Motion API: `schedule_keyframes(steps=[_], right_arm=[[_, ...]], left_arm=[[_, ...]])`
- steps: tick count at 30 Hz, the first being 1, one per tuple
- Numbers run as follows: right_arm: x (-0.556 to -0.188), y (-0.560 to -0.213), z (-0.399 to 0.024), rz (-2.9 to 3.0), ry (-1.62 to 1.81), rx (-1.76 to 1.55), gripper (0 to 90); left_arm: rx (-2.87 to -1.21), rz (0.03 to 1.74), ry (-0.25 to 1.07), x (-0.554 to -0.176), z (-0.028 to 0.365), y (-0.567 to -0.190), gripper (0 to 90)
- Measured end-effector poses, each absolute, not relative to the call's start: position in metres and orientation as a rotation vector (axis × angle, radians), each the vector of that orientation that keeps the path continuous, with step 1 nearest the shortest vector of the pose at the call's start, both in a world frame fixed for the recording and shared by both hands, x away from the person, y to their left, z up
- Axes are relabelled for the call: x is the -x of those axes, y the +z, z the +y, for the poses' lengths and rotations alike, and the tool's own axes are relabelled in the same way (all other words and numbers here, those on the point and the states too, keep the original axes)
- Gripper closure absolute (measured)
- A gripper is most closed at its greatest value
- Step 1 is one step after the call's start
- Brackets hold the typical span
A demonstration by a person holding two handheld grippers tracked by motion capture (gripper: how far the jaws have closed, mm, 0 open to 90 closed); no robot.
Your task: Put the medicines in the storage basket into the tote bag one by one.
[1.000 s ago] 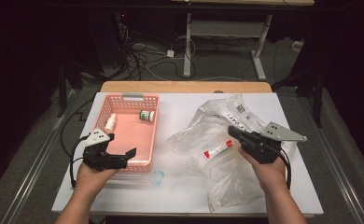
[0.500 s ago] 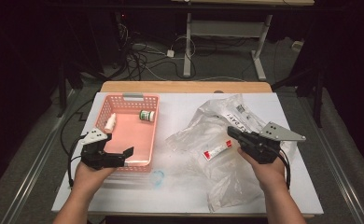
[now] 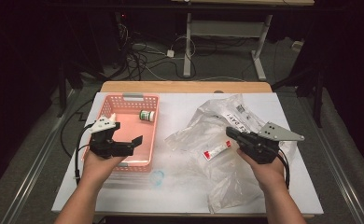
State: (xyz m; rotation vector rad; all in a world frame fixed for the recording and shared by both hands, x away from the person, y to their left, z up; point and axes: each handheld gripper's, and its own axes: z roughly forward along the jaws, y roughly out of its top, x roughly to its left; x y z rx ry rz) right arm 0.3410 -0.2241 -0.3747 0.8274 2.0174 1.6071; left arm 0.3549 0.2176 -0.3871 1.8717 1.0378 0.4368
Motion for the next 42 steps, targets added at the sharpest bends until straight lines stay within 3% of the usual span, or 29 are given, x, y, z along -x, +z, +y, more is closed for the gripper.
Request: schedule_keyframes(steps=[42], right_arm=[[-0.340, -0.374, -0.225, 2.005, 1.614, -0.831, 90.0]], left_arm=[[-2.026, 1.300, 0.377, -0.500, 0.199, -0.411, 2.1]])
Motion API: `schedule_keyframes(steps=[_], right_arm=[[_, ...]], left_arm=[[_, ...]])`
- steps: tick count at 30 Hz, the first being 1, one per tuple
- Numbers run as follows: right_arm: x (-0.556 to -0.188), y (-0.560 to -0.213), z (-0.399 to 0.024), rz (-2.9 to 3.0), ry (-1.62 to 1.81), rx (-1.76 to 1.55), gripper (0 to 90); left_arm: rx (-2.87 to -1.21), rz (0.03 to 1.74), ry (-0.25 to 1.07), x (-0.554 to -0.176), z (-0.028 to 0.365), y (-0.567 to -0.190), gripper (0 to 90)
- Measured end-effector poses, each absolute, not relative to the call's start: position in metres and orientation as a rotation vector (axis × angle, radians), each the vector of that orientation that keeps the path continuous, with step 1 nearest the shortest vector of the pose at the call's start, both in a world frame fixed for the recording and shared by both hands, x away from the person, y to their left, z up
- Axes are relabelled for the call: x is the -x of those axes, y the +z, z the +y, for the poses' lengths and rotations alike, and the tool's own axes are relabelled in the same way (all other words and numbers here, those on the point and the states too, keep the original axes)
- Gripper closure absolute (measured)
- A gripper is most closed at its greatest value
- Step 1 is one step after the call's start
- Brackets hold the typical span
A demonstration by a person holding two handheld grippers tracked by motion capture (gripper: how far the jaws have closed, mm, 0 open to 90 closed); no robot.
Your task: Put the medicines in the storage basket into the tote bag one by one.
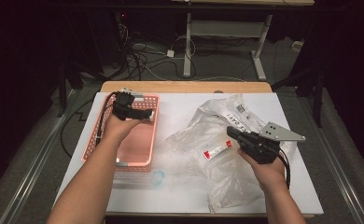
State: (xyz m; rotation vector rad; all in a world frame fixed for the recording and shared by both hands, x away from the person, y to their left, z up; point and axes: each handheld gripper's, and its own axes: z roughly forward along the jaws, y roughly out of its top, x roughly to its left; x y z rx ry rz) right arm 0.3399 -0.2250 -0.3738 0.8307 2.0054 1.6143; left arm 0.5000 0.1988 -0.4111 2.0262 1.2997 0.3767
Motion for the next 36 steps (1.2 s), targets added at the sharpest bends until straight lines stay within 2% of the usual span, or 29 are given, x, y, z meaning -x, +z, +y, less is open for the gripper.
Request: schedule_keyframes(steps=[9, 12, 21, 31, 36], right_arm=[[-0.341, -0.375, -0.228, 1.999, 1.627, -0.845, 90.0], [-0.341, -0.375, -0.228, 1.999, 1.628, -0.850, 90.0], [-0.342, -0.377, -0.226, 2.009, 1.623, -0.846, 90.0], [-0.343, -0.379, -0.226, 2.018, 1.616, -0.851, 90.0], [-0.343, -0.379, -0.225, 2.021, 1.616, -0.854, 90.0]], left_arm=[[-2.048, 1.377, 0.299, -0.523, 0.197, -0.428, 4.1], [-2.102, 1.384, 0.288, -0.529, 0.196, -0.432, 4.7], [-2.105, 1.396, 0.237, -0.537, 0.193, -0.439, 7.7], [-2.117, 1.404, 0.196, -0.541, 0.191, -0.446, 16.8], [-2.125, 1.405, 0.204, -0.541, 0.189, -0.448, 24.3]])
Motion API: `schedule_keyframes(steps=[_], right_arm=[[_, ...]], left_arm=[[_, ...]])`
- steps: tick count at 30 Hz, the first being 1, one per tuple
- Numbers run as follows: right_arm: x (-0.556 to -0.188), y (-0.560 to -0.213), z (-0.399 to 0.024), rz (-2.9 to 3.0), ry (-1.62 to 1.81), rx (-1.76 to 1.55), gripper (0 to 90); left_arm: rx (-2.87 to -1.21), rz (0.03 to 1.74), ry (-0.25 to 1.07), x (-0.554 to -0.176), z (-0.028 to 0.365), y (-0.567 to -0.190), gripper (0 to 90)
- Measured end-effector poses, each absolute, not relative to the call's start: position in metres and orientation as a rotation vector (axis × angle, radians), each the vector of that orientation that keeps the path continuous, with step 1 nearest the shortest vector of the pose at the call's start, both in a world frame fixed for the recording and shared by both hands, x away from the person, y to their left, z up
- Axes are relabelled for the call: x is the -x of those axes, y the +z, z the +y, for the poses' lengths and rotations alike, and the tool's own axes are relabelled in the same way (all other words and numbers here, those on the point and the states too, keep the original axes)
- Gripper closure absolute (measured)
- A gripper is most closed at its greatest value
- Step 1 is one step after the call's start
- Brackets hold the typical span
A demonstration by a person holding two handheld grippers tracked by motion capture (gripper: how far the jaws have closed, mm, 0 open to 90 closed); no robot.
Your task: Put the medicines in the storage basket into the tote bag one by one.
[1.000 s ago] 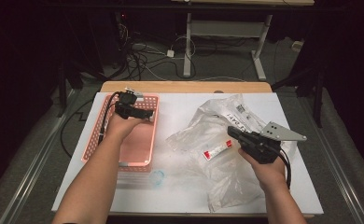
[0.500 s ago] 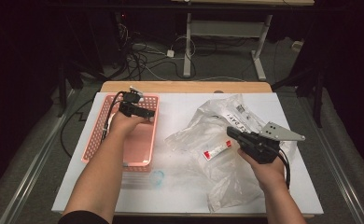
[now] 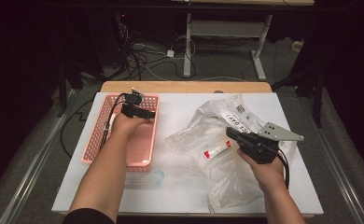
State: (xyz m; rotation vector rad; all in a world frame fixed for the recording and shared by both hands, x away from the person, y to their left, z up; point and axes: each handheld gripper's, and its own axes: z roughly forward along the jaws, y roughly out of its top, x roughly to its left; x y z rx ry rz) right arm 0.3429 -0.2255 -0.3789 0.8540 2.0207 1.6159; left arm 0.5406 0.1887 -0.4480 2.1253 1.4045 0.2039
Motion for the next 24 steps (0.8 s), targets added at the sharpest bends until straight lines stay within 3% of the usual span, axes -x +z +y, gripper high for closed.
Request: schedule_keyframes(steps=[8, 24], right_arm=[[-0.3430, -0.3787, -0.2260, 2.017, 1.617, -0.846, 90.0], [-0.3430, -0.3789, -0.2249, 2.020, 1.615, -0.852, 90.0]], left_arm=[[-2.157, 1.413, 0.211, -0.5396, 0.1846, -0.4522, 34.0], [-2.192, 1.430, 0.233, -0.5375, 0.1804, -0.4509, 35.2]])
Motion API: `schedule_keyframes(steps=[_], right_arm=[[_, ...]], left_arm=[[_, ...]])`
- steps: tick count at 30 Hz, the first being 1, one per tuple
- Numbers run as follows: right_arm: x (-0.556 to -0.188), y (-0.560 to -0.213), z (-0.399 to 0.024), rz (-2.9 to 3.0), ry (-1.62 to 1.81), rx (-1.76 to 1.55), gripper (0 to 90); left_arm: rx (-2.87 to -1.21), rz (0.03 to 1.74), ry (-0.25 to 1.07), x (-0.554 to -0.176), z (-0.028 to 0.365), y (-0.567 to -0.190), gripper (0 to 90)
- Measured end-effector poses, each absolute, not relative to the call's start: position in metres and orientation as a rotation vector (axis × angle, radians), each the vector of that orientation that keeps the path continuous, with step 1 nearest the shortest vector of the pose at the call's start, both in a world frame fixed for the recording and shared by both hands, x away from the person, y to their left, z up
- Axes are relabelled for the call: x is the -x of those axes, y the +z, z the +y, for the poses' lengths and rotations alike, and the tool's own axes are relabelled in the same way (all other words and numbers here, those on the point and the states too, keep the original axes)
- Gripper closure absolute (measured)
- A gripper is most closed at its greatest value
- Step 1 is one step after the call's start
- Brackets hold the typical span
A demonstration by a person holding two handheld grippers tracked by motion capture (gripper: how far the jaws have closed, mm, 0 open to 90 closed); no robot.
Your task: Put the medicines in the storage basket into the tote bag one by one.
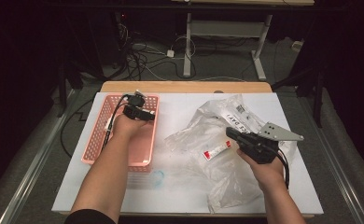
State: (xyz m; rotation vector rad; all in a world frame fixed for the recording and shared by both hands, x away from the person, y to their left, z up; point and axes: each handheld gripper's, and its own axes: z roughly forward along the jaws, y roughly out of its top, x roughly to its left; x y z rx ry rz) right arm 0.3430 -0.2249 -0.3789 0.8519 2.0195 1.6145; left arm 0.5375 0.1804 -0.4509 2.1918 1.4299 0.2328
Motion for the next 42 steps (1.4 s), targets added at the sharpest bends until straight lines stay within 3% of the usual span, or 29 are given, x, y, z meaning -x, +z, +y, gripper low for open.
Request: schedule_keyframes(steps=[13, 30, 42], right_arm=[[-0.344, -0.380, -0.225, 2.024, 1.609, -0.849, 90.0], [-0.342, -0.381, -0.218, 2.040, 1.587, -0.837, 90.0], [-0.340, -0.379, -0.219, 2.035, 1.589, -0.829, 90.0]], left_arm=[[-2.182, 1.411, 0.202, -0.526, 0.185, -0.439, 35.2], [-2.179, 1.352, 0.200, -0.481, 0.191, -0.424, 35.2], [-2.180, 1.268, 0.279, -0.437, 0.190, -0.407, 35.2]])
